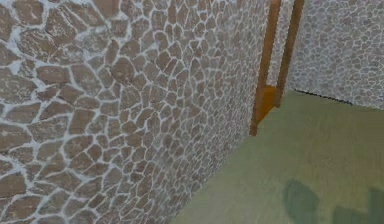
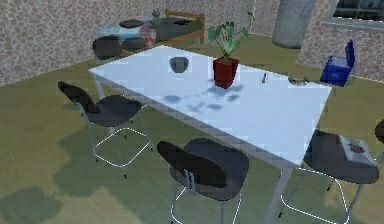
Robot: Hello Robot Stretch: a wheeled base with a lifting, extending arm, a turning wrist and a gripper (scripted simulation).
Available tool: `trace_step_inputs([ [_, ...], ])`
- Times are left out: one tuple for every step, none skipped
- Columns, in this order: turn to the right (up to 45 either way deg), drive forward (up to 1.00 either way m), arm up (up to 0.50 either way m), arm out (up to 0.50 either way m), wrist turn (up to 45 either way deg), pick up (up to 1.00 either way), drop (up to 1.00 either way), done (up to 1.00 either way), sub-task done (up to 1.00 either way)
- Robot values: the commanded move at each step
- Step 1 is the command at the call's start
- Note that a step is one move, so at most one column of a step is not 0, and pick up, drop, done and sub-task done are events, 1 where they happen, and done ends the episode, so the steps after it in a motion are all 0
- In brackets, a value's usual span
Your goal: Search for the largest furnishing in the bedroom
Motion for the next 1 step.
trace_step_inputs([
  [0.0, 0.15, 0.00, 0.00, 0.0, 0.00, 0.00, 0.00, 0.00],
])
